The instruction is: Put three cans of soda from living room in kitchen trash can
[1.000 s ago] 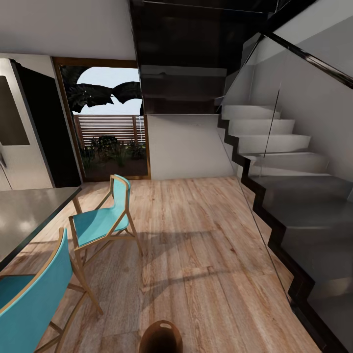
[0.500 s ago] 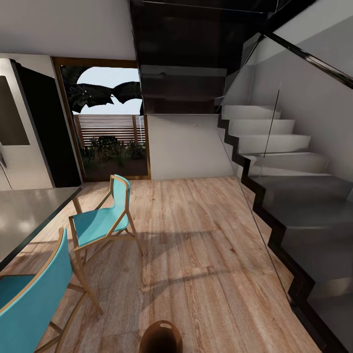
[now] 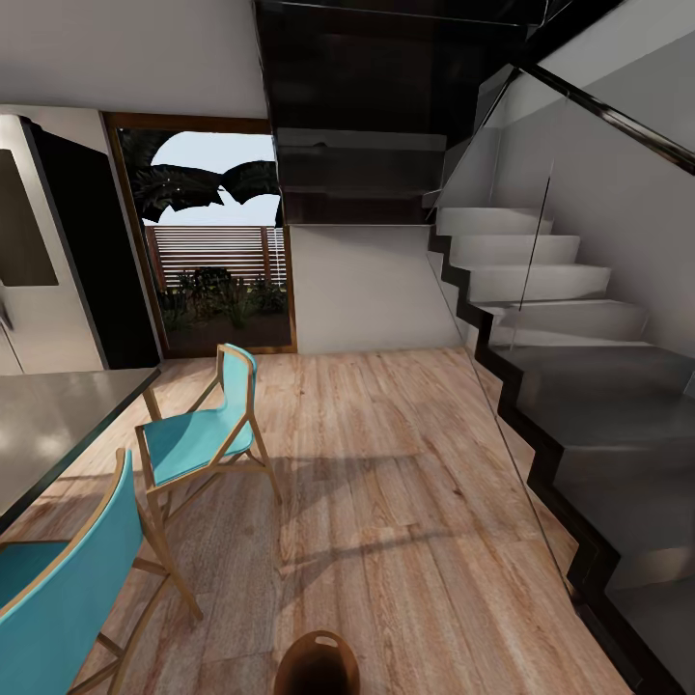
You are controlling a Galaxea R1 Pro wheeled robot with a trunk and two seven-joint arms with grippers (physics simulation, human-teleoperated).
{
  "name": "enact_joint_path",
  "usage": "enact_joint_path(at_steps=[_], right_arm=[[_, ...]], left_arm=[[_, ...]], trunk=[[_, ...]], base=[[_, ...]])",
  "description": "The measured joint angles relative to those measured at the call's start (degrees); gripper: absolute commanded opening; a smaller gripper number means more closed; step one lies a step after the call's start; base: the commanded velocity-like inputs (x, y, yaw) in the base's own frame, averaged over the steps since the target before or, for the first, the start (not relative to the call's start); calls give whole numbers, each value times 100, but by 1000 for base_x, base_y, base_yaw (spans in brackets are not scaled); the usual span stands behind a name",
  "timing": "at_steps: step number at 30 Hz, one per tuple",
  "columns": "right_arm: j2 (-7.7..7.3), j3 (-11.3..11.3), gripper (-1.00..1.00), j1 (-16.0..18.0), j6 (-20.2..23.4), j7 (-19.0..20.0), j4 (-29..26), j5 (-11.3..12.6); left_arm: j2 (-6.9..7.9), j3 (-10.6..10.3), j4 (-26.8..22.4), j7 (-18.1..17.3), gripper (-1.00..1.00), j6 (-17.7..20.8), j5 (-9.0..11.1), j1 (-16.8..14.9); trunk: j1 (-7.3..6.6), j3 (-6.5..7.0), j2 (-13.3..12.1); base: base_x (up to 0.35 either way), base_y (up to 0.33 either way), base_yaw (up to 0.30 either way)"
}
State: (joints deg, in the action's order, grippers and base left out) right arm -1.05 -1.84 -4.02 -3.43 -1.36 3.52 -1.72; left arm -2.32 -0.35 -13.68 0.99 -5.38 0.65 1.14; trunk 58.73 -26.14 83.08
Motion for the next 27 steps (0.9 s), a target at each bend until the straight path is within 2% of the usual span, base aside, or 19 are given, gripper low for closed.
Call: enact_joint_path(at_steps=[27], right_arm=[[0, 0, 100, 0, 0, 0, 0, 0]], left_arm=[[0, 0, 0, 0, 100, 0, 0, 0]], trunk=[[0, 0, 0]], base=[[0, 0, 0]])
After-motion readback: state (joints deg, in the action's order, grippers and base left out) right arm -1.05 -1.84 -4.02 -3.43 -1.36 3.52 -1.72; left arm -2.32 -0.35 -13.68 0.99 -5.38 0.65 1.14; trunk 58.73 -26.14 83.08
